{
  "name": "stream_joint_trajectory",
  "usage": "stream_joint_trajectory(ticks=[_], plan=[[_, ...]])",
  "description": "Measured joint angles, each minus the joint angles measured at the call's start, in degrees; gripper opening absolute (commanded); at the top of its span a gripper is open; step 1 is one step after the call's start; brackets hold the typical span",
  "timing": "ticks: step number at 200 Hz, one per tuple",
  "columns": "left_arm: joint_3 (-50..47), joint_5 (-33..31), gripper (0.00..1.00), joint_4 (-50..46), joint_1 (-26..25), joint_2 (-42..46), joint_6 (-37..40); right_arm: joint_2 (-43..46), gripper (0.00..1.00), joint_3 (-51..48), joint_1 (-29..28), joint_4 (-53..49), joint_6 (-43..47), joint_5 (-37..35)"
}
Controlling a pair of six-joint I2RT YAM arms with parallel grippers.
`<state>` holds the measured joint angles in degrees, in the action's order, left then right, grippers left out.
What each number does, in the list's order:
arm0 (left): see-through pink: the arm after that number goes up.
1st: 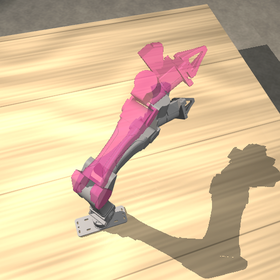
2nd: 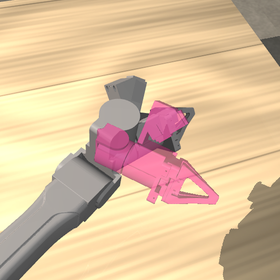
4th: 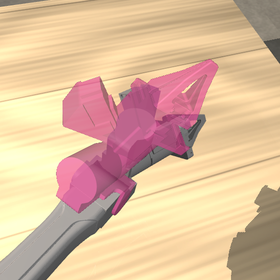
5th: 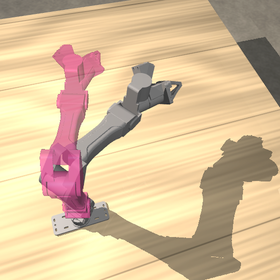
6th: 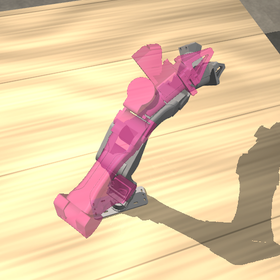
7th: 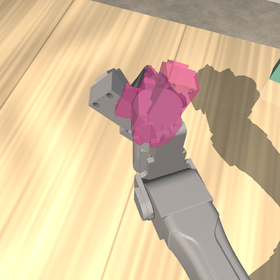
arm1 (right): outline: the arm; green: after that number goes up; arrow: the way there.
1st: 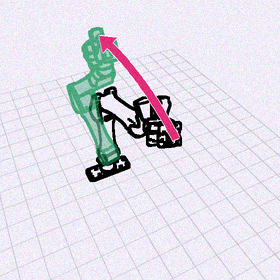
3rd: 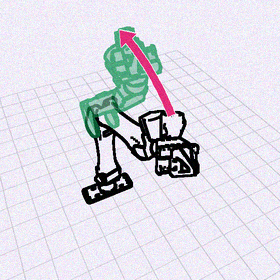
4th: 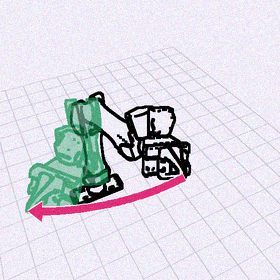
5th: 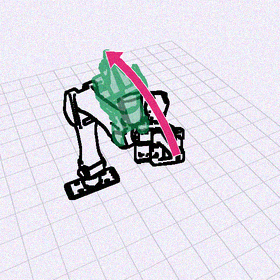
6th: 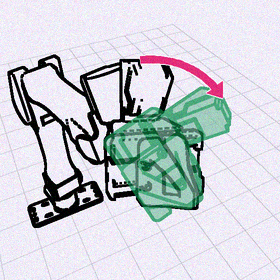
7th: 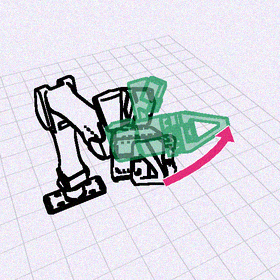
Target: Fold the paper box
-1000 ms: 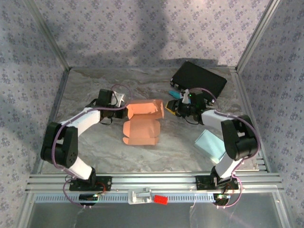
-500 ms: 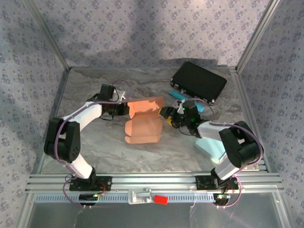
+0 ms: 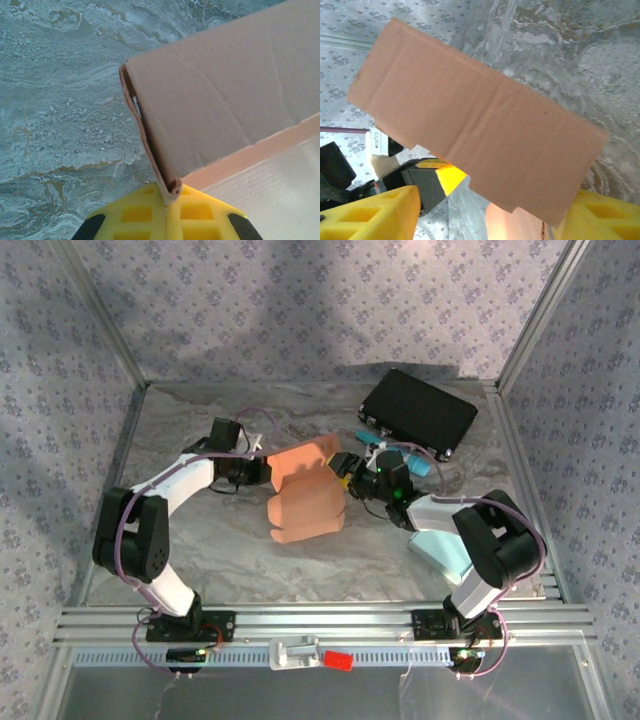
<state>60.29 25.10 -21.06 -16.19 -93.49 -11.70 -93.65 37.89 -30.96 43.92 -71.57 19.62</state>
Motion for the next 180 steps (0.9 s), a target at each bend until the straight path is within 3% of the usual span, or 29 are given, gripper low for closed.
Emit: stream_joint_trajectory(ticks=[39, 87, 130, 155, 180], plan=[[0.0, -0.5, 0.00, 0.2, 0.0, 0.0, -1.1, -2.7, 0.64, -0.3, -0.7, 8.2, -7.9, -2.2], [0.0, -0.5, 0.00, 0.5, 0.0, 0.0, -2.4, -0.1, 0.78, -0.6, -0.4, 7.8, -10.0, -2.6], [0.1, -0.2, 0.00, -0.2, 1.2, 0.1, -1.9, 12.6, 0.74, -1.5, 3.9, -7.0, -1.9, 4.0], [0.8, 0.7, 0.00, -1.7, 2.3, 0.1, -0.5, 22.0, 0.64, 2.0, 9.4, -19.6, 7.7, 10.7], [2.1, 2.8, 0.00, -2.2, 3.1, 0.1, 1.0, 24.1, 0.55, 8.4, 15.8, -28.5, 16.6, 17.2]])
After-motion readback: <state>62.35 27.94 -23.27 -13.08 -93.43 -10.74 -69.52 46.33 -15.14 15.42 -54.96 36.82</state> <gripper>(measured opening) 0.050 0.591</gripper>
